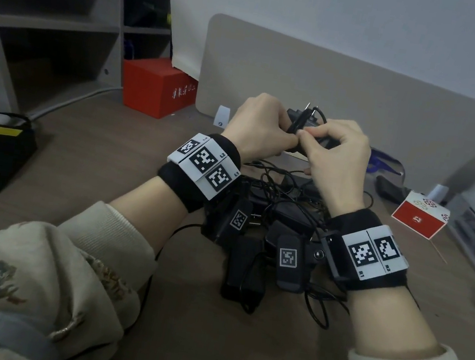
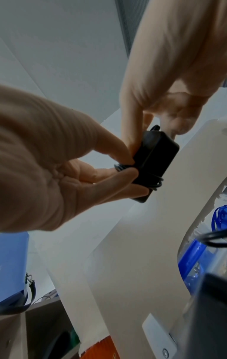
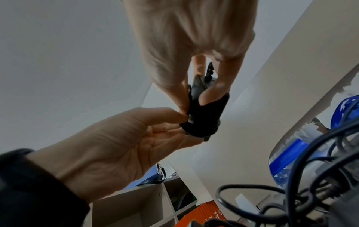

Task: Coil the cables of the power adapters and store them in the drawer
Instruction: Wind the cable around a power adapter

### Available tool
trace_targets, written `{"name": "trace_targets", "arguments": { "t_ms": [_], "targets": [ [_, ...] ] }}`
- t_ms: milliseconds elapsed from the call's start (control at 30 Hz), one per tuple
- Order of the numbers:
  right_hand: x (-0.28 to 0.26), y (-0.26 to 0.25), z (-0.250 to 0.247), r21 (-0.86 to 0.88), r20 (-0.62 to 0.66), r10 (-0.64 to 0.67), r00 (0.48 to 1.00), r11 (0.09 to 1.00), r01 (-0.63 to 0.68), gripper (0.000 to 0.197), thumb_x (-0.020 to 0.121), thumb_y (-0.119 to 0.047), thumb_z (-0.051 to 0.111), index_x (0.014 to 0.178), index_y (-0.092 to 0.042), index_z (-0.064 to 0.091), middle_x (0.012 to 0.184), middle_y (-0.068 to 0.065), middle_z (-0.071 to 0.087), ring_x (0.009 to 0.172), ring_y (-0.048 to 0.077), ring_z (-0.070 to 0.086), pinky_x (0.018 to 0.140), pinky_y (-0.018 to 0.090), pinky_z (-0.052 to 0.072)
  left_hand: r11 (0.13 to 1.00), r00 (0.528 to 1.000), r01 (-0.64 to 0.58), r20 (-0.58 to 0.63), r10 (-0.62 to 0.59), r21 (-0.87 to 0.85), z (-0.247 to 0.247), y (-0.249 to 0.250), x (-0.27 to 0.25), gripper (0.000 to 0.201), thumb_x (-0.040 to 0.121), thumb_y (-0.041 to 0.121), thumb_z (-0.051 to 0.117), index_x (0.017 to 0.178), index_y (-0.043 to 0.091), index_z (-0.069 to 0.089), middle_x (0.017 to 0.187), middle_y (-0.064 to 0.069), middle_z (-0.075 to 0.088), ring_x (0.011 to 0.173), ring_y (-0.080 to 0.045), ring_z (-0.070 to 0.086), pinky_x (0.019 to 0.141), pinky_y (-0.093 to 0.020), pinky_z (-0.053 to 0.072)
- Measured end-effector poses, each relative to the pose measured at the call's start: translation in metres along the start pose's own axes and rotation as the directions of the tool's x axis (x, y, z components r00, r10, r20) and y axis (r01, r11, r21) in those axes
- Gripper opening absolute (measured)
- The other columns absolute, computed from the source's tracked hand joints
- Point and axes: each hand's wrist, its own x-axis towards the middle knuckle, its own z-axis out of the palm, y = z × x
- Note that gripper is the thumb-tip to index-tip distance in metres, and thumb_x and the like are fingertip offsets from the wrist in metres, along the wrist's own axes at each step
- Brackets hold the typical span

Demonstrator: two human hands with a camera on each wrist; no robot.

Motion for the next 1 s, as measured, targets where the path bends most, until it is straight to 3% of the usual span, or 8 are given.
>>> {"name": "trace_targets", "arguments": {
  "t_ms": [133,233,300,433,600,767,900,1000],
  "targets": [
    [0.001,-0.002,-0.001,0.024,0.043,0.017,0.999,1.000,-0.018,0.017,0.077,-0.031,0.076,0.070,-0.045,0.069,0.097,-0.018,0.055,0.098,0.020,0.064,0.071,0.048,0.058,0.999,1.000,0.010,-0.003,-0.011,-0.034,-0.001,-0.005,0.004,0.010,0.076,0.017,0.072,0.069,0.010,0.075,0.072,-0.009,0.074,0.067,-0.020,0.072,0.068,-0.041,0.061],
    [0.000,-0.001,-0.001,0.074,0.165,0.038,0.986,0.996,-0.051,0.017,0.086,-0.020,0.072,0.090,-0.037,0.073,0.117,-0.004,0.056,0.112,0.022,0.060,0.063,0.041,0.061,0.999,0.998,0.031,-0.047,-0.033,-0.044,-0.004,-0.011,0.008,0.008,0.076,0.016,0.072,0.071,0.011,0.075,0.072,-0.008,0.074,0.065,-0.018,0.072,0.067,-0.039,0.062],
    [0.000,0.000,0.000,0.075,0.194,0.027,0.981,0.996,-0.042,0.022,0.087,-0.015,0.069,0.100,-0.032,0.073,0.121,0.000,0.055,0.113,0.022,0.060,0.068,0.043,0.061,0.997,0.998,0.044,-0.050,-0.048,-0.069,-0.007,-0.014,0.010,0.007,0.077,0.016,0.073,0.070,0.015,0.075,0.071,-0.005,0.073,0.063,-0.017,0.072,0.066,-0.038,0.062],
    [-0.001,0.000,0.002,0.043,0.112,0.023,0.993,0.999,-0.028,0.024,0.084,-0.015,0.071,0.092,-0.037,0.073,0.105,-0.011,0.056,0.104,0.023,0.063,0.074,0.048,0.059,0.999,0.999,0.015,-0.038,-0.016,-0.041,-0.006,-0.012,0.008,0.006,0.080,0.014,0.073,0.077,0.009,0.075,0.077,-0.007,0.073,0.060,-0.016,0.072,0.063,-0.037,0.062],
    [-0.002,-0.003,0.002,0.062,0.079,0.033,0.996,0.997,-0.038,0.029,0.079,-0.016,0.074,0.081,-0.045,0.071,0.094,-0.021,0.055,0.098,0.021,0.065,0.081,0.052,0.055,0.999,0.999,0.004,-0.050,-0.006,-0.038,-0.007,-0.010,0.008,0.005,0.078,0.012,0.073,0.075,0.008,0.075,0.075,-0.007,0.073,0.058,-0.015,0.071,0.063,-0.036,0.062],
    [-0.005,-0.003,0.002,0.065,0.071,0.032,0.997,0.997,-0.036,0.025,0.080,-0.013,0.075,0.085,-0.037,0.074,0.093,-0.021,0.055,0.097,0.020,0.065,0.081,0.051,0.055,0.999,0.999,0.009,-0.051,-0.011,-0.036,-0.005,-0.009,0.007,0.005,0.076,0.008,0.072,0.074,0.004,0.074,0.076,-0.009,0.074,0.057,-0.016,0.071,0.060,-0.037,0.062],
    [-0.005,-0.007,0.001,0.026,0.043,-0.005,0.999,1.000,0.004,0.023,0.082,-0.009,0.073,0.093,-0.030,0.074,0.093,-0.018,0.056,0.099,0.014,0.063,0.087,0.037,0.054,0.995,0.999,0.045,-0.018,-0.047,-0.092,-0.007,-0.008,0.007,0.012,0.076,0.014,0.072,0.074,0.002,0.073,0.073,-0.011,0.073,0.061,-0.018,0.072,0.063,-0.039,0.062],
    [-0.007,-0.007,0.000,-0.009,0.051,-0.028,0.998,1.000,0.029,0.024,0.083,-0.009,0.071,0.097,-0.028,0.074,0.096,-0.008,0.058,0.097,0.010,0.059,0.088,0.025,0.050,0.978,0.995,0.100,0.011,-0.100,-0.185,-0.007,-0.007,0.007,0.017,0.078,0.021,0.073,0.070,0.005,0.073,0.071,-0.011,0.073,0.066,-0.022,0.073,0.065,-0.041,0.063]
  ]
}}
